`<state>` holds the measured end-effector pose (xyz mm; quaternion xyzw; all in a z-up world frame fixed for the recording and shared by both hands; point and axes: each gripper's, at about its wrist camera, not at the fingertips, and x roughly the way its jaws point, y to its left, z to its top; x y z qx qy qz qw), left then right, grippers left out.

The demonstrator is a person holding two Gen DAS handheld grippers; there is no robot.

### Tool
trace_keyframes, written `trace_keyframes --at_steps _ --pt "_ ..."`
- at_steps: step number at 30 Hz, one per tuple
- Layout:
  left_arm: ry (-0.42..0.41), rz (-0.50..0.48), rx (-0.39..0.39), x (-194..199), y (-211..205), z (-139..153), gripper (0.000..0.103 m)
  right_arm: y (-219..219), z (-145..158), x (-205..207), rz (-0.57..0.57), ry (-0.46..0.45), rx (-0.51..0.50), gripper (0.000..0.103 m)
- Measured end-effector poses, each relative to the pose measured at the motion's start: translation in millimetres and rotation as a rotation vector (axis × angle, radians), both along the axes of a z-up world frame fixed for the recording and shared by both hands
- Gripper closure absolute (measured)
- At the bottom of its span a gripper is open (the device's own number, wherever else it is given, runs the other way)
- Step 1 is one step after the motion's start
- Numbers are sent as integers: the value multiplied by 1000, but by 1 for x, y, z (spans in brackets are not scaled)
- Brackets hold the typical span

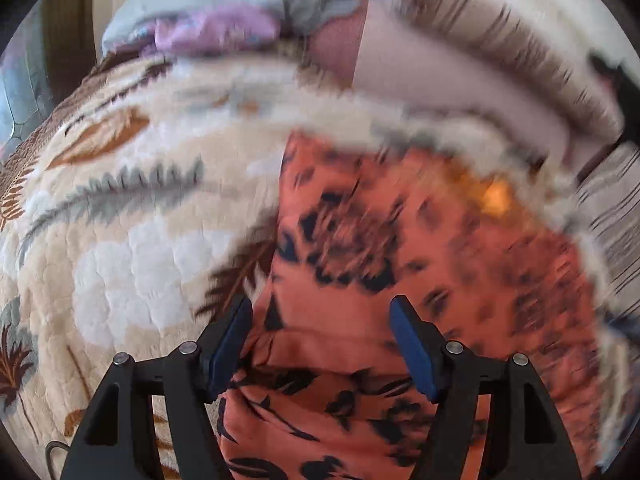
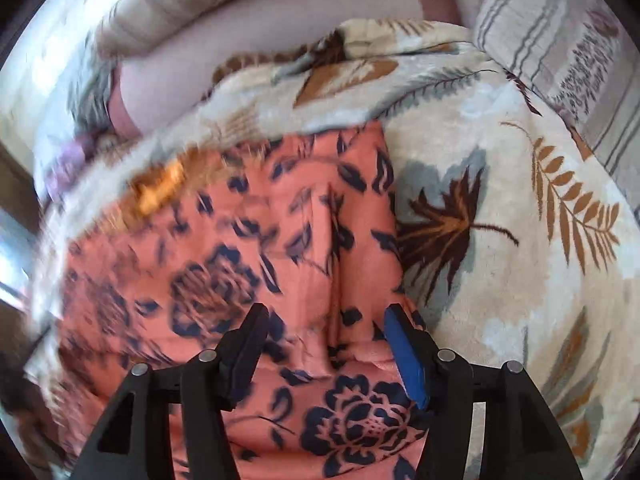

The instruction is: Fold small clothes

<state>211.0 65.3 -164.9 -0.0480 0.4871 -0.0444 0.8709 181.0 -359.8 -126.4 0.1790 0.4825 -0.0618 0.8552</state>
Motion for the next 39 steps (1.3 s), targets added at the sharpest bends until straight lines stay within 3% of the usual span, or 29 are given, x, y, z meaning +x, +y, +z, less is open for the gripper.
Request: trace_keyframes --at_steps 2,4,7,8,11,14,16,19,22,24,25,26,28,30,32,34,35,36,37,39 --pt "-69 -12 50 -4 -4 -7 25 -9 16 6 -15 -50 26 38" --pt "-79 -11 56 -6 -5 -8 25 -17 21 24 -4 -66 46 38" --pt "-86 -10 42 -6 -2 -11 24 -25 4 56 -12 44 40 38" --pt "-94 -11 43 -7 -2 -11 24 -24 -10 68 7 98 35 46" --pt "-104 -10 25 -8 0 -9 23 -3 -11 86 97 146 -139 89" --pt "-113 -9 9 -8 1 -9 23 16 28 75 103 23 -321 101" --pt "-119 -12 12 -9 1 -10 22 5 32 73 33 2 -352 100" --pt "-118 -14 12 -9 1 -10 21 -16 -8 75 10 131 -192 96" --pt "-117 -16 2 -9 2 -11 20 -21 2 45 -68 52 -99 96" --pt "-117 -19 16 -9 0 -11 20 -20 19 20 -106 6 -24 73" --pt "-117 -19 20 -9 -1 -11 20 -18 26 11 -110 -24 15 40" --pt "-116 -19 21 -8 -1 -11 20 -16 33 -5 -96 -70 86 22" --pt "-115 -18 22 -8 -2 -11 19 -4 44 -16 -25 -132 219 22" --pt "-108 -13 35 -8 -3 -8 19 7 46 -10 56 -136 270 22" --pt "-78 33 28 -11 0 1 19 18 32 2 110 -87 357 22" --pt "-90 68 -69 -21 6 15 20 15 0 18 137 -3 461 25" --pt "-117 68 -102 -26 6 22 20 12 -14 20 112 37 425 29" --pt "-136 54 -97 -28 3 28 20 5 -24 20 75 50 403 41" --pt "-140 42 -77 -29 0 32 20 -6 -27 16 21 51 409 65" --pt "-125 24 -60 -25 -5 33 20 -16 -18 9 -32 26 440 62"
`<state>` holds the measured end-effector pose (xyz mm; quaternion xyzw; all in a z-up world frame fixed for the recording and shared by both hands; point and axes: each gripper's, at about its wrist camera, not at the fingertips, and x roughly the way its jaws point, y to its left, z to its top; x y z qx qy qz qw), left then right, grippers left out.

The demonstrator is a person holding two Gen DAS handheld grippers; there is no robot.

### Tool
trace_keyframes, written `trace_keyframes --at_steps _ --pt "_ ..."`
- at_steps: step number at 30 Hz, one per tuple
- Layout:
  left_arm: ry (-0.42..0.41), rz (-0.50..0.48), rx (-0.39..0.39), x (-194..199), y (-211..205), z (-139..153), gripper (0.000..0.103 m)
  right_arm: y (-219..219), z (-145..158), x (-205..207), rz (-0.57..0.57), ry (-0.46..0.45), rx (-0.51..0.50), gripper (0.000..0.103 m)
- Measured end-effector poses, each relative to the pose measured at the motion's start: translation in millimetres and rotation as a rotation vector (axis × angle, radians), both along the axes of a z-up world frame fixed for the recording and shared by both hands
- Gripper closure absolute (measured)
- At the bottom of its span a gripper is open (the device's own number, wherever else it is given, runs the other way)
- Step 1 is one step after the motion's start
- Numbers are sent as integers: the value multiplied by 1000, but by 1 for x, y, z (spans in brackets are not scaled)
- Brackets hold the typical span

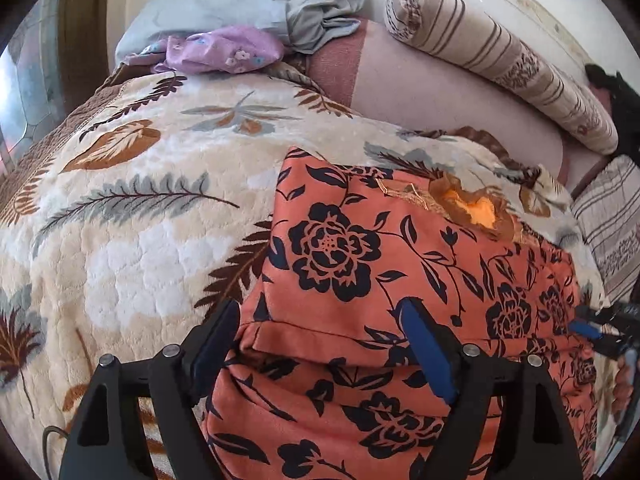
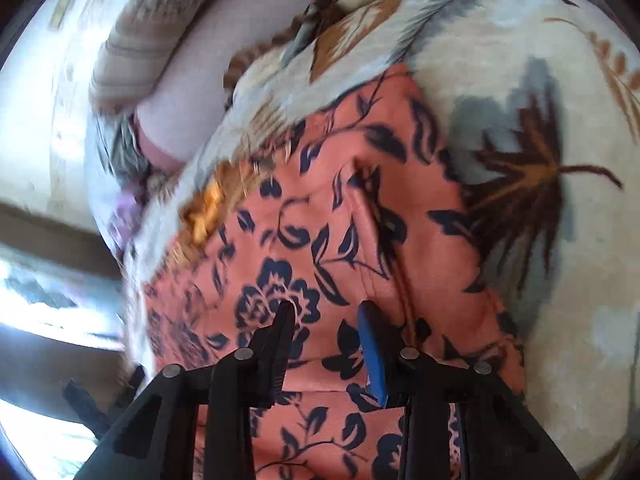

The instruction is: Fold small clothes

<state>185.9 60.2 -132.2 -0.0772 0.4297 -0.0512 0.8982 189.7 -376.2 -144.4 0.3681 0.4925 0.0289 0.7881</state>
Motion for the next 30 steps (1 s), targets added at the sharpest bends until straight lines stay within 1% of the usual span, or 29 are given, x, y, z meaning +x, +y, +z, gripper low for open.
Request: trace_keyframes --at_steps 1,2,4,5,6,7,8,9,10,11,12,13,14,15,16,18,20,22,23,25,27,28,30 --pt "0 -6 -10 3 -2 1 20 1 7 -3 12 -15 -13 42" --pt "-5 -7 -23 6 -4 3 20 3 16 -4 34 -48 -8 28" --pt "-26 -17 -41 12 -11 5 19 6 23 -1 77 -85 27 27" --pt "-30 -20 -33 16 -15 4 19 9 25 8 95 -102 38 27" --pt "-20 -20 -21 21 -18 -2 19 8 23 15 98 -106 39 27" --pt "13 -26 -14 28 -22 -12 19 5 17 25 90 -95 37 27" --pt "64 -32 2 35 -24 -26 18 -2 4 36 69 -57 31 26" --pt "80 -45 44 38 -29 -38 18 -11 -8 47 50 -48 64 26" --pt "20 -68 105 33 -38 -38 12 -22 -14 54 11 -76 130 27" --pt "20 -91 145 32 -46 -39 9 -33 -14 55 -38 -85 180 27" --pt "24 -99 166 31 -50 -38 8 -38 -12 53 -77 -91 211 27" --pt "24 -98 161 32 -49 -37 8 -42 -5 48 -108 -110 204 27" --pt "37 -96 142 32 -45 -36 9 -44 1 42 -123 -120 163 26" --pt "51 -98 128 32 -42 -33 9 -47 8 32 -137 -112 97 26" --pt "60 -106 119 28 -38 -27 9 -50 12 20 -132 -109 79 26" --pt "37 -113 113 13 -30 -14 9 -54 15 -9 -103 -93 79 26" --pt "14 -118 115 -12 -15 2 9 -57 17 -46 -66 -75 37 26" --pt "-7 -117 89 -44 4 17 9 -58 19 -87 -25 -49 1 26" --pt "-9 -110 78 -62 17 24 9 -58 20 -115 -9 -45 -8 26" --pt "2 -100 27 -95 39 31 9 -60 16 -158 13 -26 27 26" --pt "33 -92 -29 -127 58 33 8 -57 10 -198 40 -11 78 26" --pt "52 -91 -54 -142 66 32 8 -54 8 -212 53 6 80 26" --pt "87 -96 -96 -169 75 26 8 -48 4 -239 71 35 52 26"
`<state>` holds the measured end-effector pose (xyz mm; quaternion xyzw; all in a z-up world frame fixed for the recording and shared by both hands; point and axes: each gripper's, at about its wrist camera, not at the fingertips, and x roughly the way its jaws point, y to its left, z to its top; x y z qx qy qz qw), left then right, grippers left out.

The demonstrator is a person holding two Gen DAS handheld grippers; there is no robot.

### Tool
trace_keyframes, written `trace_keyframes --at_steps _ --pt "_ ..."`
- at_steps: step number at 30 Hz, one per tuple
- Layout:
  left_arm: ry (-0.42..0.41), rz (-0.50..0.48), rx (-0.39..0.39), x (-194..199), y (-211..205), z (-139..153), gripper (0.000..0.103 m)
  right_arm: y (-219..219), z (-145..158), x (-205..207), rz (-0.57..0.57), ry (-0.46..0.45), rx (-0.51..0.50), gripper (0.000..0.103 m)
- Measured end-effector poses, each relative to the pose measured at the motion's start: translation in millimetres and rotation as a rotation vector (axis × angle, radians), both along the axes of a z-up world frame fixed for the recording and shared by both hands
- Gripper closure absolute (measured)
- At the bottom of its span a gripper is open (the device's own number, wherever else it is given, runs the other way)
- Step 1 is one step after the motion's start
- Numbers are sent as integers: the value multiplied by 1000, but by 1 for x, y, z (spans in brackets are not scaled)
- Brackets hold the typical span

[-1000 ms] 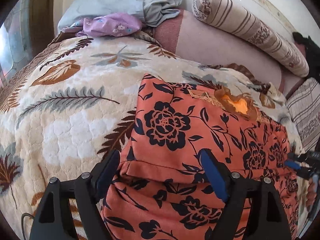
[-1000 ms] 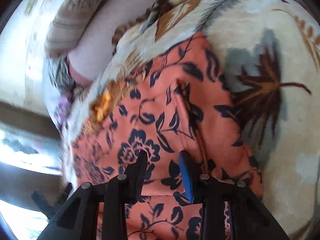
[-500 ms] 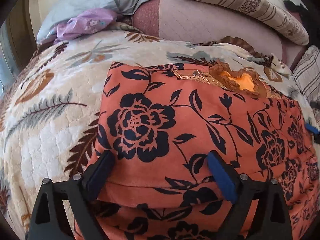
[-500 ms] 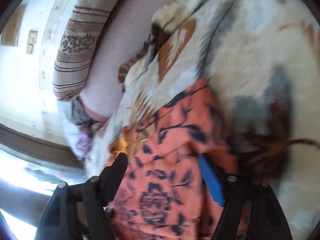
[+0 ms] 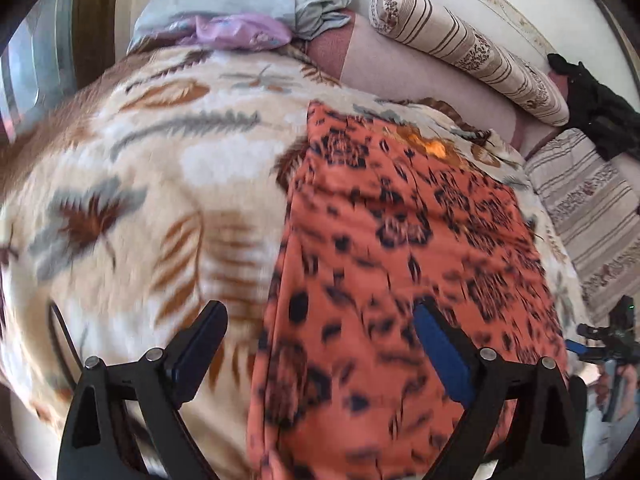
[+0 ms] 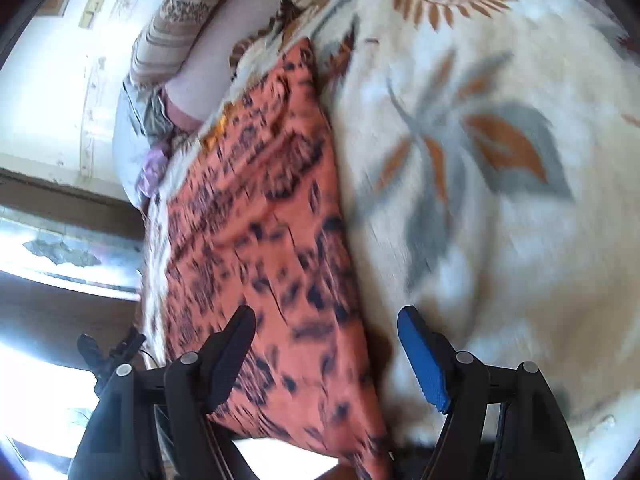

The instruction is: Fold small clothes

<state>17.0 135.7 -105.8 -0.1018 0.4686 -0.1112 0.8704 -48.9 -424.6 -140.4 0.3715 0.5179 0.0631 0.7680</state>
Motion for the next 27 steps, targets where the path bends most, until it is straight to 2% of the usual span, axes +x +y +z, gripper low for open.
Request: trace_keyframes --at_steps 5,9,11,13,16,19,24,25,27 --pt "58 34 -65 -44 10 -17 9 10 0 -39 32 -5 4 26" --pt "90 46 -145 -63 15 -32 9 23 -2 -44 36 9 -27 26" --pt "96 44 -118 -64 14 -38 9 30 -3 -44 33 7 -75 26" --pt "108 39 -82 -64 11 -42 10 35 -3 -43 46 16 -80 26" --pt "113 12 -68 -68 9 -43 20 40 -1 -46 70 32 -81 26" --pt "99 4 -53 -70 7 -42 20 43 -1 -48 80 52 -108 27" --pt "127 24 -33 -65 4 -51 20 48 -6 -52 105 84 -118 30" --pt "134 28 -31 -64 3 -54 20 49 -8 -53 108 94 -128 33" --pt "148 27 -27 -62 3 -60 20 49 -16 -53 105 123 -144 48"
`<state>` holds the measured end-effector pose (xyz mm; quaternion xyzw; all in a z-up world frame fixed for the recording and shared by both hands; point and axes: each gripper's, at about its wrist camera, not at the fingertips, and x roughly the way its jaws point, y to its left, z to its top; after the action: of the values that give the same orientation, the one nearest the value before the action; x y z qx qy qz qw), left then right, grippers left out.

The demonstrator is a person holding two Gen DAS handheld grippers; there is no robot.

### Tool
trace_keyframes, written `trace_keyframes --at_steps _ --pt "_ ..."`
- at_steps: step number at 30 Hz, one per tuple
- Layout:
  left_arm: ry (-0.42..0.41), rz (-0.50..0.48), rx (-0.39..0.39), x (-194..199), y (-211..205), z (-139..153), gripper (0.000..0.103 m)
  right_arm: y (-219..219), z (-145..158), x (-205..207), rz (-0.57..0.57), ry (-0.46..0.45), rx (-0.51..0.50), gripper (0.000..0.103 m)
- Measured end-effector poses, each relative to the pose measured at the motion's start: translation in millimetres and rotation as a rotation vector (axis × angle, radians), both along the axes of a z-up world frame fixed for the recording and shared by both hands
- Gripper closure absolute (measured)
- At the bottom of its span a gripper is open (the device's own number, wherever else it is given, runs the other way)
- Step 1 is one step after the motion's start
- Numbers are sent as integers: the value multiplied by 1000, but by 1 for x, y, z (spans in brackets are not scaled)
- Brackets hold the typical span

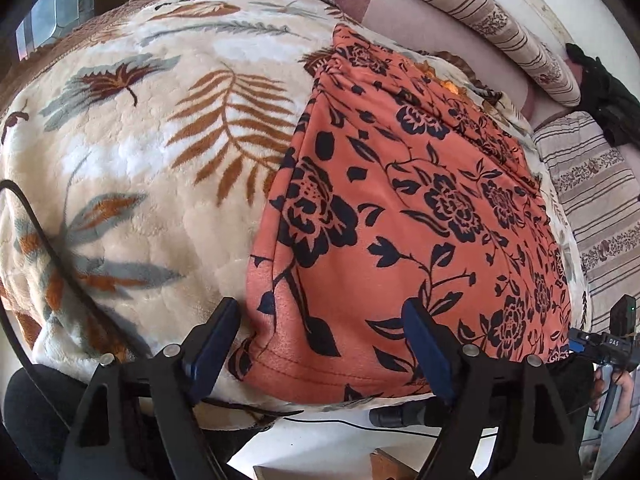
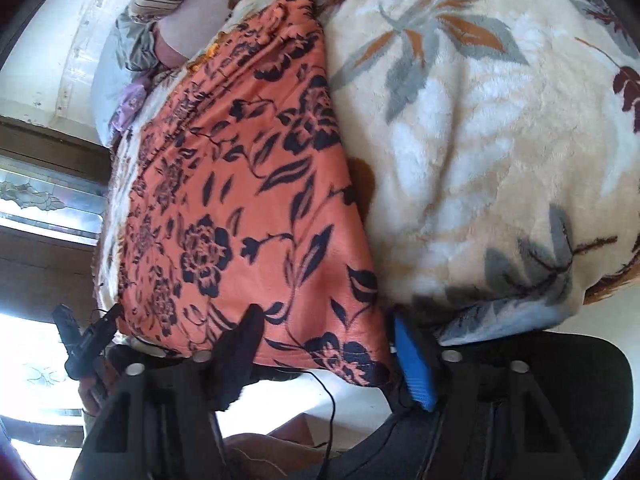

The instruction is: Fold small clothes

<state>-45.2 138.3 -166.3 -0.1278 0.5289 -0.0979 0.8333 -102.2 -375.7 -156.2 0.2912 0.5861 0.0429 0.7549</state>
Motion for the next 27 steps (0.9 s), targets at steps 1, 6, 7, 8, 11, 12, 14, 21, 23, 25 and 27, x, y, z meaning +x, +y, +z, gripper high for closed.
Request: trace_keyframes --at_steps 1,6,7,8,11,12,14,21,23,25,27 --pt "2 1 19 0 -1 -2 27 1 -5 0 3 20 -4 64" --pt "3 2 55 -4 7 9 95 12 6 -6 16 17 -38 95" --pt "-22 5 34 -8 10 18 95 14 16 -9 11 -12 -29 95" --pt "-51 4 25 -11 12 27 95 15 23 -10 6 -36 -20 95" --pt "-56 -1 12 -10 13 32 91 11 35 -10 -28 -94 37 91" --pt "-49 7 19 -7 13 26 91 11 30 -7 -24 -88 51 91" --pt "15 24 56 0 10 8 74 11 13 -1 -20 -43 67 90" --pt "55 3 83 -1 7 -3 92 9 -13 3 -28 8 69 78" --pt "54 6 56 -1 11 6 95 6 -12 3 -29 13 64 96" --pt "-14 4 32 -4 13 31 95 4 3 1 -30 -26 58 96" --pt "-72 3 16 -6 14 56 95 -1 28 -2 -54 -94 93 96"
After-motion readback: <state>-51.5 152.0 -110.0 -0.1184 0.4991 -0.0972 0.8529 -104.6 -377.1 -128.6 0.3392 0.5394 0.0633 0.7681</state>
